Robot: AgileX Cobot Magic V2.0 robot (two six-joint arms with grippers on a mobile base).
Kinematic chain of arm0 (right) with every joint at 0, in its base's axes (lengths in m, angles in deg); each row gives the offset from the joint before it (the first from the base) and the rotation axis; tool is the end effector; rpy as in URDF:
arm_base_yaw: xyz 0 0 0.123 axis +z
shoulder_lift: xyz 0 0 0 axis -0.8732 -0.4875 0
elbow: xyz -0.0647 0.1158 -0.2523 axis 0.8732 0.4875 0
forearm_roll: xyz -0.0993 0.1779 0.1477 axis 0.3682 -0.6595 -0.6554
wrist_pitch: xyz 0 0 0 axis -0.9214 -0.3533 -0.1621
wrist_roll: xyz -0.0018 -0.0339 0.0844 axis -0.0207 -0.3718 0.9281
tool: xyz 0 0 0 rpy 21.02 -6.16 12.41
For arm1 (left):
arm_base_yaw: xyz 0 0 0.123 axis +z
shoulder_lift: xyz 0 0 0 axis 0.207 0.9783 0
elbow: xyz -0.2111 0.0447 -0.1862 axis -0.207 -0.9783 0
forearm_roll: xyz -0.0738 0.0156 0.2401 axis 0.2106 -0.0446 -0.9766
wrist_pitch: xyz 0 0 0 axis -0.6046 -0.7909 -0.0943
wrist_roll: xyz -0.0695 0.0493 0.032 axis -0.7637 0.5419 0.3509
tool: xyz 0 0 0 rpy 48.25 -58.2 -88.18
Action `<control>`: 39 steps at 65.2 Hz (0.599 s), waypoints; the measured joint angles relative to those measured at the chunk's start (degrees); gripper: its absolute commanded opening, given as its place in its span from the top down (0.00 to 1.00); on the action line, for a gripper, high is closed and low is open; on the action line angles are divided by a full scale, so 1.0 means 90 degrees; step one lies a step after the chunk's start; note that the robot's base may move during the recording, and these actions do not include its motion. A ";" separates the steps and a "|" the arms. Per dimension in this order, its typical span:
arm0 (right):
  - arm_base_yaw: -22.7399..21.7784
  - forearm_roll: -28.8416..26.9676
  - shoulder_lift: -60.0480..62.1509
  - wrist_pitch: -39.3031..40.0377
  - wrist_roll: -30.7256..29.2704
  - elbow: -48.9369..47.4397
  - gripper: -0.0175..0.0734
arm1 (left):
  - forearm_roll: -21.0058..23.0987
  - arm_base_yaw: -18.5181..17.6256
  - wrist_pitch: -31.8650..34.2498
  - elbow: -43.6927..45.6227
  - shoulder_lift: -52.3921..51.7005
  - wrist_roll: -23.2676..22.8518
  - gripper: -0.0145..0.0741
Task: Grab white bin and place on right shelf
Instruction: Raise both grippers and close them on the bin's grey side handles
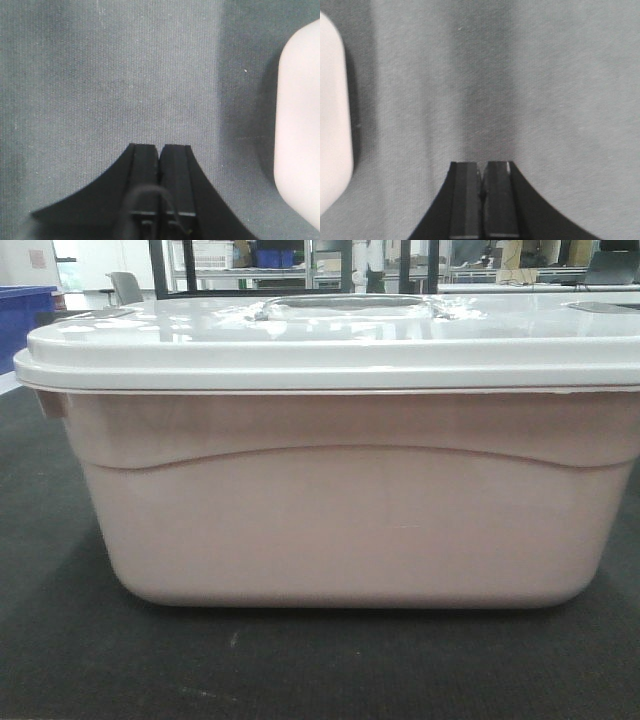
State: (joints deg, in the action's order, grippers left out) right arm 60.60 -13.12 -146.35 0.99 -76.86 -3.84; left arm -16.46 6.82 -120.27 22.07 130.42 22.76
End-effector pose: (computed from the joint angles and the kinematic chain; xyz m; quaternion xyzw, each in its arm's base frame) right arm 0.2521 0.0001 0.3274 0.0385 0.9851 0.0118 0.1673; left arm 0.2816 -0.0386 0.3207 0.0514 0.9772 -0.0817 0.1889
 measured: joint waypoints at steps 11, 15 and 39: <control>0.0000 -0.0055 -0.0197 0.0040 0.0000 0.0000 0.73 | 0.0011 0.0000 0.0027 0.0000 0.0000 0.0000 0.71; 0.0000 -0.0105 -0.0262 0.0041 0.0000 0.0000 0.66 | 0.0011 0.0000 0.0027 0.0000 0.0000 0.0000 0.59; 0.0000 -0.0249 -0.0475 0.0011 -0.0099 -0.0029 0.12 | 0.0249 0.0000 0.0025 0.0000 0.0000 0.0000 0.40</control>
State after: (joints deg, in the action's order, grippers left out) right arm 60.60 -15.36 -150.63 1.09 -77.75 -4.10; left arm -14.22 6.82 -120.05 22.07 130.42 22.76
